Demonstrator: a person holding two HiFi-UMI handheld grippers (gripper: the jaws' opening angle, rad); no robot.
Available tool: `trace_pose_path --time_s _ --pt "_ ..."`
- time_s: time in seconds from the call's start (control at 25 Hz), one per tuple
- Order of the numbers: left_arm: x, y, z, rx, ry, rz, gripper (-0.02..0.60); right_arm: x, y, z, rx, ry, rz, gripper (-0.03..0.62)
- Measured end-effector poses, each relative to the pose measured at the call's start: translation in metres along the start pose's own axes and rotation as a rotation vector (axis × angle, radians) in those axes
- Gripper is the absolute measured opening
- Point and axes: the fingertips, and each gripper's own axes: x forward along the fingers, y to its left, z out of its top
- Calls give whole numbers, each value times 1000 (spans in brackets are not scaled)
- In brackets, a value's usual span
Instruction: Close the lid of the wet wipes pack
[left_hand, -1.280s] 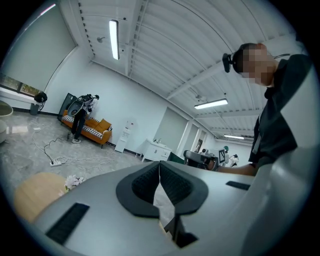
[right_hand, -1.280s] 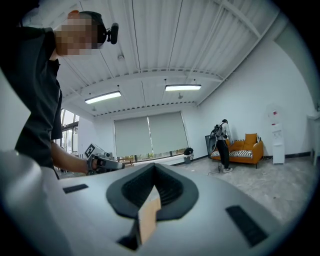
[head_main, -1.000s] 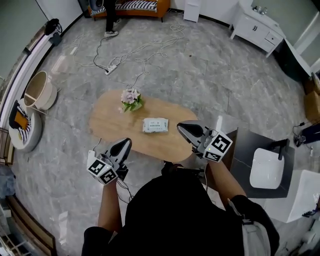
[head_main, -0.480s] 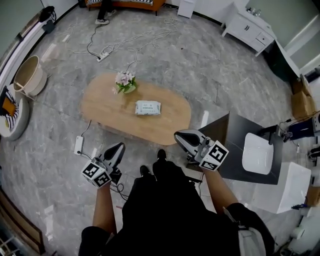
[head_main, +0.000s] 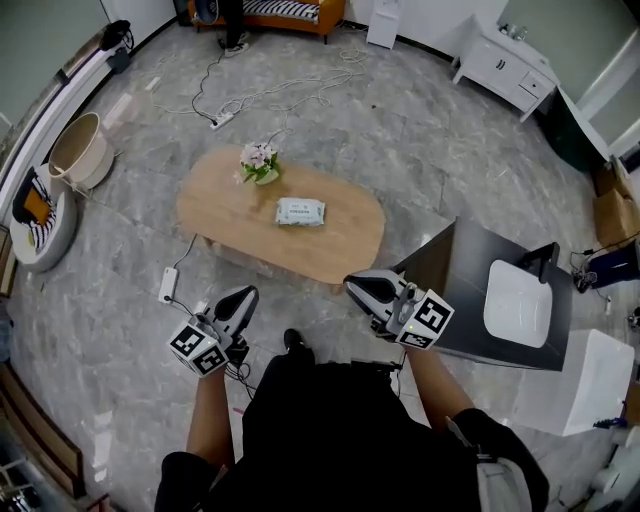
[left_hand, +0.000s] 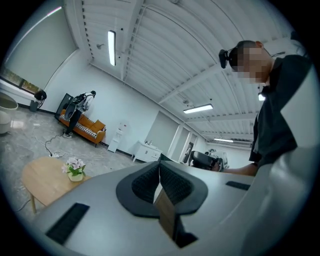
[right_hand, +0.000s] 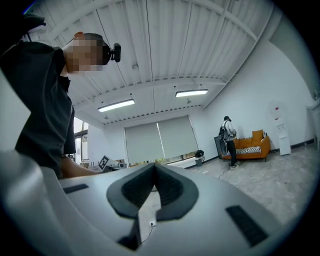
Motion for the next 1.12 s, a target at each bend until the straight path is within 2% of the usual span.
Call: trace_pose_path --time_s 0.32,0.52,0.72,0.96,1.12 --pt "0 -102 -49 3 18 -36 17 -72 71 -23 39 13 59 11" --pt "-5 -143 -76 -1 43 -61 17 -93 95 -34 40 23 92 11" --pt "-7 -166 -82 20 41 -77 17 -105 111 -33 41 19 101 9" --pt "-5 -194 -69 58 42 -133 17 -117 123 -22 34 9 110 9" --pt "-13 -195 -74 71 55 -119 17 -116 122 -24 27 6 109 9"
